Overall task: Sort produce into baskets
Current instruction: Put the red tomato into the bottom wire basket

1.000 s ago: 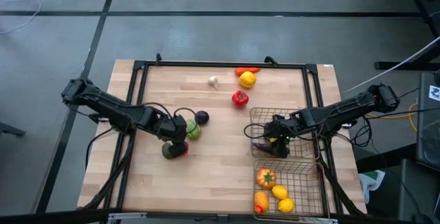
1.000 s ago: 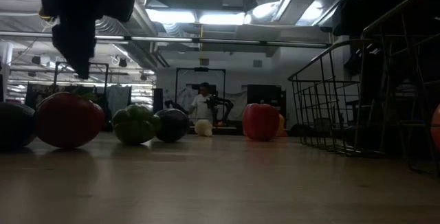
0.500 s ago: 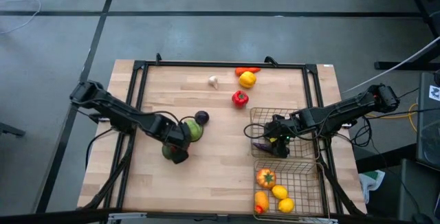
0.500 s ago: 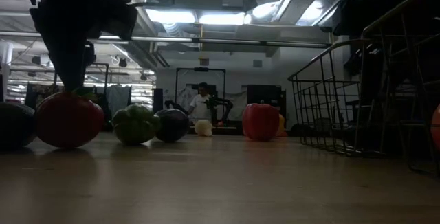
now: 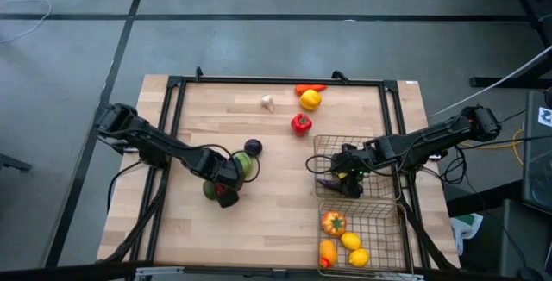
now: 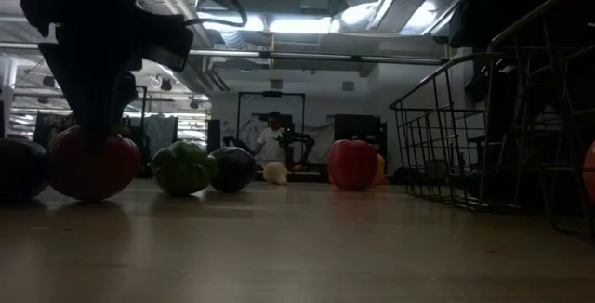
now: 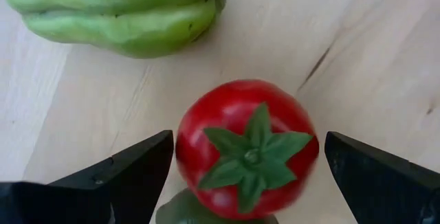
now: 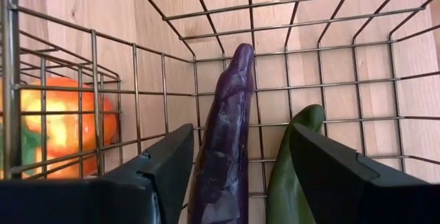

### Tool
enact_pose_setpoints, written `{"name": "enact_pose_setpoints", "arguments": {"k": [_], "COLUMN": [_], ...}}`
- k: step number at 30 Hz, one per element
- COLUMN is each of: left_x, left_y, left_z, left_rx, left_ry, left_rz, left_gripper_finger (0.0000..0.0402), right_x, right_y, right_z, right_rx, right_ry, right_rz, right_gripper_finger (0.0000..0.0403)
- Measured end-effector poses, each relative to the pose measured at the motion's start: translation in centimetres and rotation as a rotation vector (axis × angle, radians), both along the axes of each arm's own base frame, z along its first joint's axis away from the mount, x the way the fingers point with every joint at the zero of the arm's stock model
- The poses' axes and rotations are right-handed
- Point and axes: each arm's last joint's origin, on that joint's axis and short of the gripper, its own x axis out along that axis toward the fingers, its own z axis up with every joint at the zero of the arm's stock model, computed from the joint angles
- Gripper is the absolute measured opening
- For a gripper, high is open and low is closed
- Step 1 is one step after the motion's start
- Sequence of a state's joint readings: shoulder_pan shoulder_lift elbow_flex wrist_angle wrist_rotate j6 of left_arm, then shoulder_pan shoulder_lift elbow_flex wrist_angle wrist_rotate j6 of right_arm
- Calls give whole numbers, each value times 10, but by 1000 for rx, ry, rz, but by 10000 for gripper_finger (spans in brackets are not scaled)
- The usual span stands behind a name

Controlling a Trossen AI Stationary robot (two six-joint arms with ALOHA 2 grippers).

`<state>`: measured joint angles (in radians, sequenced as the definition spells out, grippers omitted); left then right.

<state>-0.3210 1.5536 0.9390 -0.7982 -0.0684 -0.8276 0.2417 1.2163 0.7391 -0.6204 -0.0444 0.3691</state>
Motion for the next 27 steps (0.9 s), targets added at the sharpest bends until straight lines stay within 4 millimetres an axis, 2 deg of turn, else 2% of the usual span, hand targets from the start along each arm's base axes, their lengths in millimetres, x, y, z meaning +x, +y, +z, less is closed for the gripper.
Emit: {"name": "enact_pose_setpoints", "arguments": {"k": [9,20,27], "left_x": [5,5,5], "left_y": [-2,-2,-2], "left_z": [-19,-21,-21], "left_rx": [16,9,7], "left_ry": [74,82,82], "left_rz": [1,4,10], "left_gripper_finger": [372,371,336], "right_x": [1,1,3], "right_y": [0,0,1], "right_z": [0,0,2], "right_rx": [2,2,9], "right_ry": [-6,-7,-37], "right_rz": [0,0,0], "right_gripper_finger": [237,237,237]}}
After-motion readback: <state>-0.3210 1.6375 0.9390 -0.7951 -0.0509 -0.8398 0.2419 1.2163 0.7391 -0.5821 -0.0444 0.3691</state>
